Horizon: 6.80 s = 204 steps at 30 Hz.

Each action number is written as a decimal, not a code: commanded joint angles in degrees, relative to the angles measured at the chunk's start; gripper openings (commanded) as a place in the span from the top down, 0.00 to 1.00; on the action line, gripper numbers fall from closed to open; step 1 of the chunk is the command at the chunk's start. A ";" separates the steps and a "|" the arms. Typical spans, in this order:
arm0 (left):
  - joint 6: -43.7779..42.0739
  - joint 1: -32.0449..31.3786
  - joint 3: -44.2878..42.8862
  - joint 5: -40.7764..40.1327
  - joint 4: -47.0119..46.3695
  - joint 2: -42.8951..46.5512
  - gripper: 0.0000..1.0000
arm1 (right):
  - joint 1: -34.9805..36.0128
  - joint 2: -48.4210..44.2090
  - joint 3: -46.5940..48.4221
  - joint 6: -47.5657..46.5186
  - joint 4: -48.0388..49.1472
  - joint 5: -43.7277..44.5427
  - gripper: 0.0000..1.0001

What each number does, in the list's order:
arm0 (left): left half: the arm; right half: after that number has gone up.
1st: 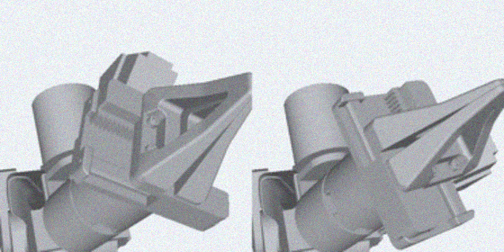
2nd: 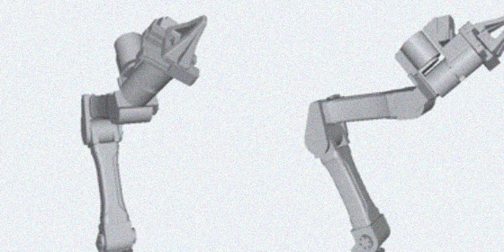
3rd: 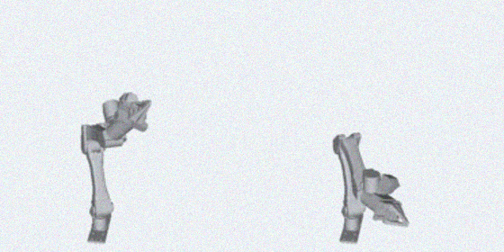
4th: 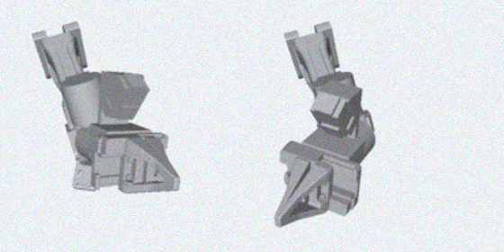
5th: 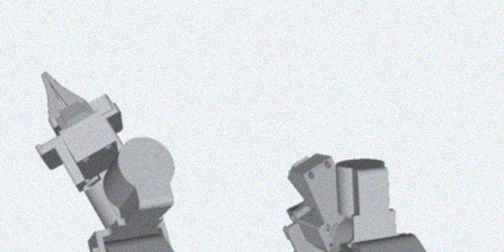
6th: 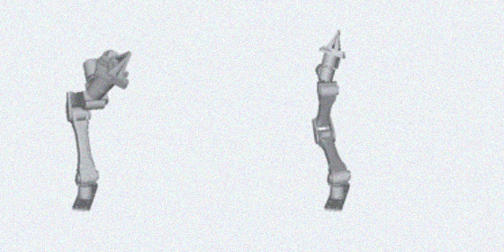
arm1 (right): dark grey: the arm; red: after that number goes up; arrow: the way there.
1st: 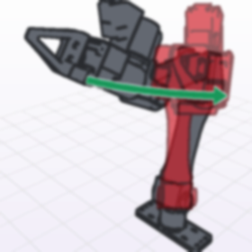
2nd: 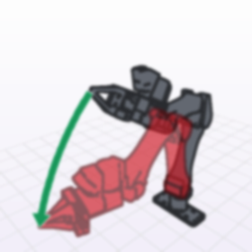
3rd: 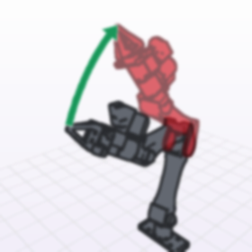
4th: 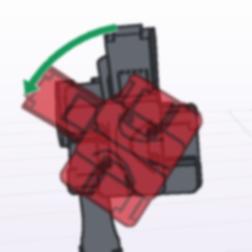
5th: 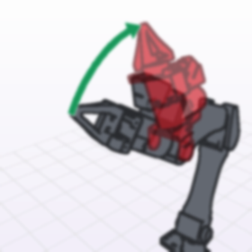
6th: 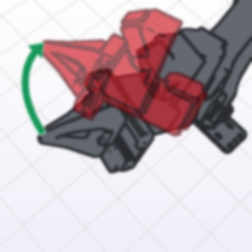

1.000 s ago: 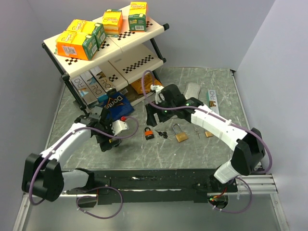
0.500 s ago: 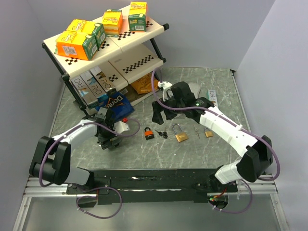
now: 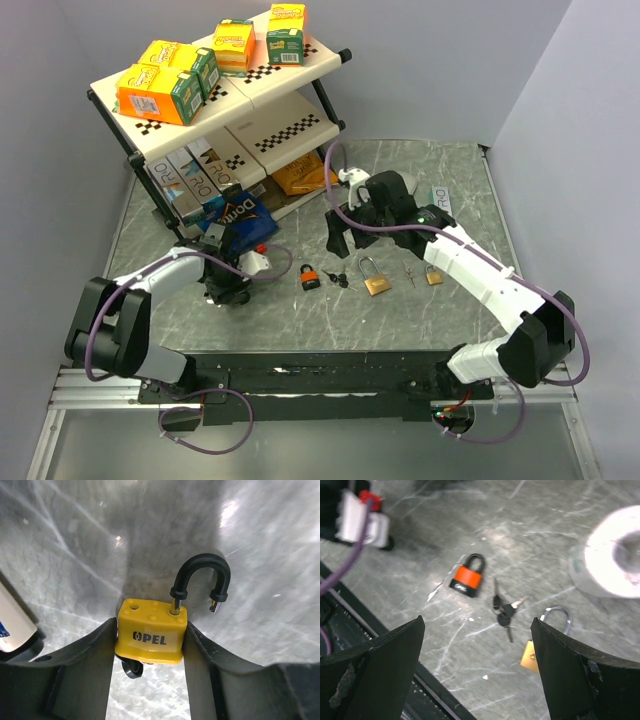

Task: Lock with the key
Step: Pick up the lock from the center of the board, then lock the lock.

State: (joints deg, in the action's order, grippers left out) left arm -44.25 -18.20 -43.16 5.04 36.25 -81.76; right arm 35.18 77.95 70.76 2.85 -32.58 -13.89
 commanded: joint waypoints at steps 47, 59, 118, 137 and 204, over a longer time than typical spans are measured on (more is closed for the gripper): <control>122.64 -16.61 -25.84 13.51 -33.53 6.26 0.94 | 1.47 -21.62 -11.79 13.67 26.69 5.70 0.18; 128.62 -17.93 -25.05 15.62 -37.83 6.61 0.91 | 3.23 -15.73 -9.50 17.01 29.94 9.76 0.23; 133.37 -16.52 -20.48 14.30 -40.29 7.58 0.79 | 6.48 -8.34 -8.97 12.80 36.53 17.49 0.88; 88.94 -10.72 -21.53 36.17 -29.67 15.04 0.03 | 2.70 -22.92 -12.66 -0.45 26.78 -2.80 1.00; 84.50 -22.76 -16.87 64.66 -23.86 9.69 0.65 | 14.48 -47.02 -42.20 -109.11 42.24 -20.39 1.00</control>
State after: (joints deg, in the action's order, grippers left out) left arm 40.12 -40.38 -58.87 68.29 14.61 -72.18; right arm 49.04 30.57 25.80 -104.95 3.95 -33.65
